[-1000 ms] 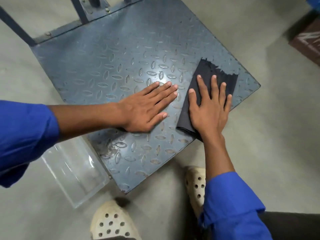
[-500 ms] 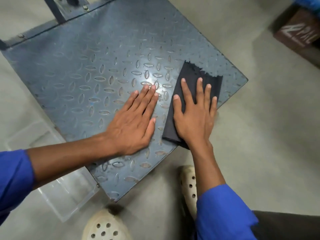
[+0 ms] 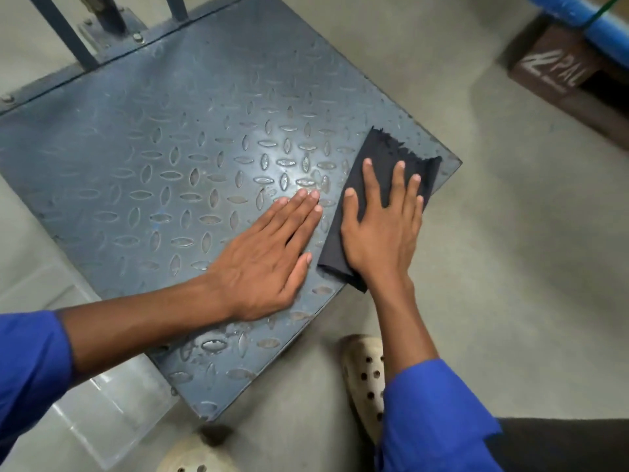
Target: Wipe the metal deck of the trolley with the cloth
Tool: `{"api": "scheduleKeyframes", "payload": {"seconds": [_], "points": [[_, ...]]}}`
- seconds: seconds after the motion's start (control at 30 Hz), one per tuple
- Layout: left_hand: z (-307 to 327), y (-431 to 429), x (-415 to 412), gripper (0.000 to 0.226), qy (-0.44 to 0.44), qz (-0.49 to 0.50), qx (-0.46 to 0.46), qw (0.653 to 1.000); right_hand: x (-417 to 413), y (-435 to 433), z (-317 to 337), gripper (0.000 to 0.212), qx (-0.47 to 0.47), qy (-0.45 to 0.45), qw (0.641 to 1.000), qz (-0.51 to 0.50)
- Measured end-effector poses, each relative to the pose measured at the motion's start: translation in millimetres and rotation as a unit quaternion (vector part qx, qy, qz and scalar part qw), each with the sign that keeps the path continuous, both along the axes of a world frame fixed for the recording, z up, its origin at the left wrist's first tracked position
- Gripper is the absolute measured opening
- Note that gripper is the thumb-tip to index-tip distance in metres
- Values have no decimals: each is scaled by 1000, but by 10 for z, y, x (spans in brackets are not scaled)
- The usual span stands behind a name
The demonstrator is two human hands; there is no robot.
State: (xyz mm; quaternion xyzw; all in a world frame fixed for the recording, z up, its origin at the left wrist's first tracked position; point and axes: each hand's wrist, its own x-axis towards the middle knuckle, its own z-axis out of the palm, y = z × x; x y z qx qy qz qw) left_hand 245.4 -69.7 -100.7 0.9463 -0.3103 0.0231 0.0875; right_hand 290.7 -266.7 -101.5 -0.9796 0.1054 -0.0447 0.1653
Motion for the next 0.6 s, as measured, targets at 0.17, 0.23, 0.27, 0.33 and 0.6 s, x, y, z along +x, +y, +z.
{"api": "scheduleKeyframes", "payload": {"seconds": [0.17,0.23,0.27,0.33,0.6], "points": [[11,21,6,70,0,2,2,1000,378,-206,17,62,-12,20,1000,1],[9,36,-2,70,4,8,0,1000,666,-333,46,63,-14,33,999,-13],[9,36,-10,70,6,12,-1,1000,732,-357,54,63,-13,34,999,-24],[5,11,-39,71,11,25,-4,1000,667,-277,61,63,-9,30,999,-30],[35,-237,102,74,39,70,-16,997,470,-224,40,60,-46,14,996,76]]}}
